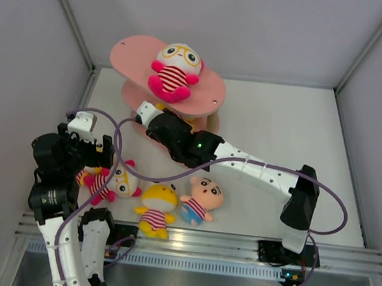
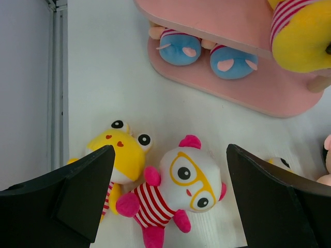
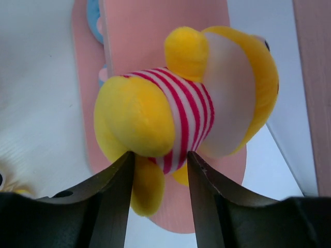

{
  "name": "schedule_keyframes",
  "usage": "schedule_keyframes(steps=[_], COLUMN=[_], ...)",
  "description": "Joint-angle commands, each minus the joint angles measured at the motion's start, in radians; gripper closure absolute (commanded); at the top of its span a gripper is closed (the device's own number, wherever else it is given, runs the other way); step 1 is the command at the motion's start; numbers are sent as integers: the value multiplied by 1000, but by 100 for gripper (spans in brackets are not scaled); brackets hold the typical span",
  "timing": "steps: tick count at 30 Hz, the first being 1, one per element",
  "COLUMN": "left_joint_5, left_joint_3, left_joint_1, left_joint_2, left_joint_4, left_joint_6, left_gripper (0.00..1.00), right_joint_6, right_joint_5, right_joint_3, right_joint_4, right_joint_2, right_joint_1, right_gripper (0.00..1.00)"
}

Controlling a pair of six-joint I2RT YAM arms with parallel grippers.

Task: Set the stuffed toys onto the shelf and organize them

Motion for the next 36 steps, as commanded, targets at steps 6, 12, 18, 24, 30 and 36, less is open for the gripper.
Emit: schedule_keyframes(steps=[6, 12, 18, 24, 30, 36], left_joint_5=[66, 71, 76, 74, 60, -99], left_joint_3=[-20, -23, -26, -23, 9, 140], left_joint_1=[3, 3, 3, 3, 4, 3], left_joint_2=[-11, -11, -14, -20, -8, 100], left_joint_4=[10, 10, 8, 8, 7, 8], left_joint_6=[26, 31, 32, 31, 49, 109], left_gripper=[5, 5, 5, 5, 5, 3], right_joint_6=[-30, -92, -145, -194, -215, -190], right_joint_5=[114, 71, 99, 177, 89, -109], right_joint_3=[-120, -206, -280, -303, -294, -199], right_joint_4=[235, 299, 379, 471, 459, 332], right_joint_2=[-120, -173, -194, -208, -199, -96], right_joint_1=[0, 41, 90, 168, 216, 172], right_gripper=[45, 38, 30, 23, 32, 78])
